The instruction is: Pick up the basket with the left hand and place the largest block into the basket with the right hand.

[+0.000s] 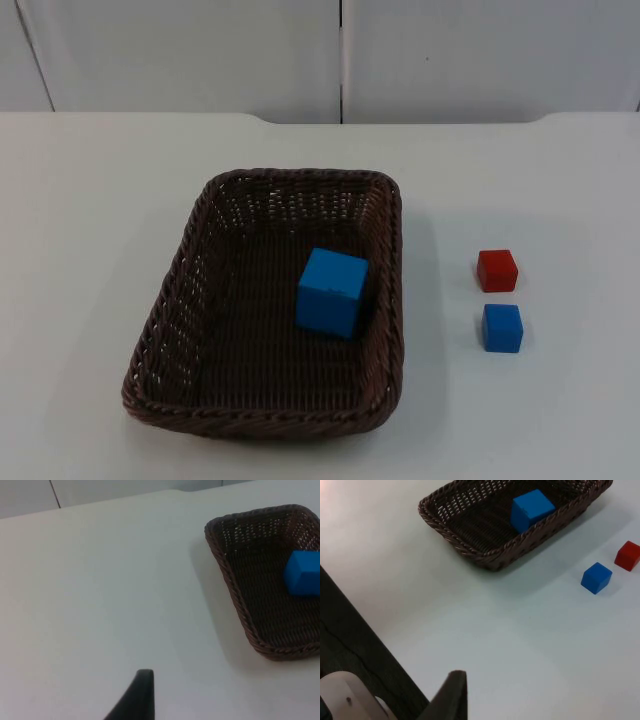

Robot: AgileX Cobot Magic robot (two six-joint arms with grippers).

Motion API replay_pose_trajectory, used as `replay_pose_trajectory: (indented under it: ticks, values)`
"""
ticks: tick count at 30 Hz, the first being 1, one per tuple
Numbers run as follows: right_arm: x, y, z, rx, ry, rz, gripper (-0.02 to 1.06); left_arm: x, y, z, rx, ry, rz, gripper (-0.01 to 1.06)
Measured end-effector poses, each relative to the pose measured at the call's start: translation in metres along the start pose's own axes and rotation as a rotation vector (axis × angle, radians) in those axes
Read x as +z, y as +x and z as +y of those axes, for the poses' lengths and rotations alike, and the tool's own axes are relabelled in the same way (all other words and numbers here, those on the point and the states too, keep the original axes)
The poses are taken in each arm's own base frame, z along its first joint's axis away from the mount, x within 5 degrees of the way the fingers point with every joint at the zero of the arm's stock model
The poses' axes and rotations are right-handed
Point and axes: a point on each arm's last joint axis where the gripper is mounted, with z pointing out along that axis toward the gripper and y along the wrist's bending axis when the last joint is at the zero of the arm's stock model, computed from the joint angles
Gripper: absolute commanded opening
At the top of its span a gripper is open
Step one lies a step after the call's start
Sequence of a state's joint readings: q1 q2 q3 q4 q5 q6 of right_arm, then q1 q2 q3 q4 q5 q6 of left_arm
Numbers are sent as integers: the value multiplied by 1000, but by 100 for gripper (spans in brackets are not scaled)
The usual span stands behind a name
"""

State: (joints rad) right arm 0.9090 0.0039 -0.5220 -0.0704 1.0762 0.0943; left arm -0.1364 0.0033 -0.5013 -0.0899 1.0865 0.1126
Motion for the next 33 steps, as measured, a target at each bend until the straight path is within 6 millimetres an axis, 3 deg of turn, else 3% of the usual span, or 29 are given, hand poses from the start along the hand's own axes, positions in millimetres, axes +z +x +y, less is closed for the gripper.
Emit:
replay_pose_trajectory:
  ticks: [8,33]
  values:
    - [0,0,1,26,47,-1,105,0,0,0,0,0,0,105]
    - [-2,1,6,293,574,-17,105,0,0,0,0,0,0,105]
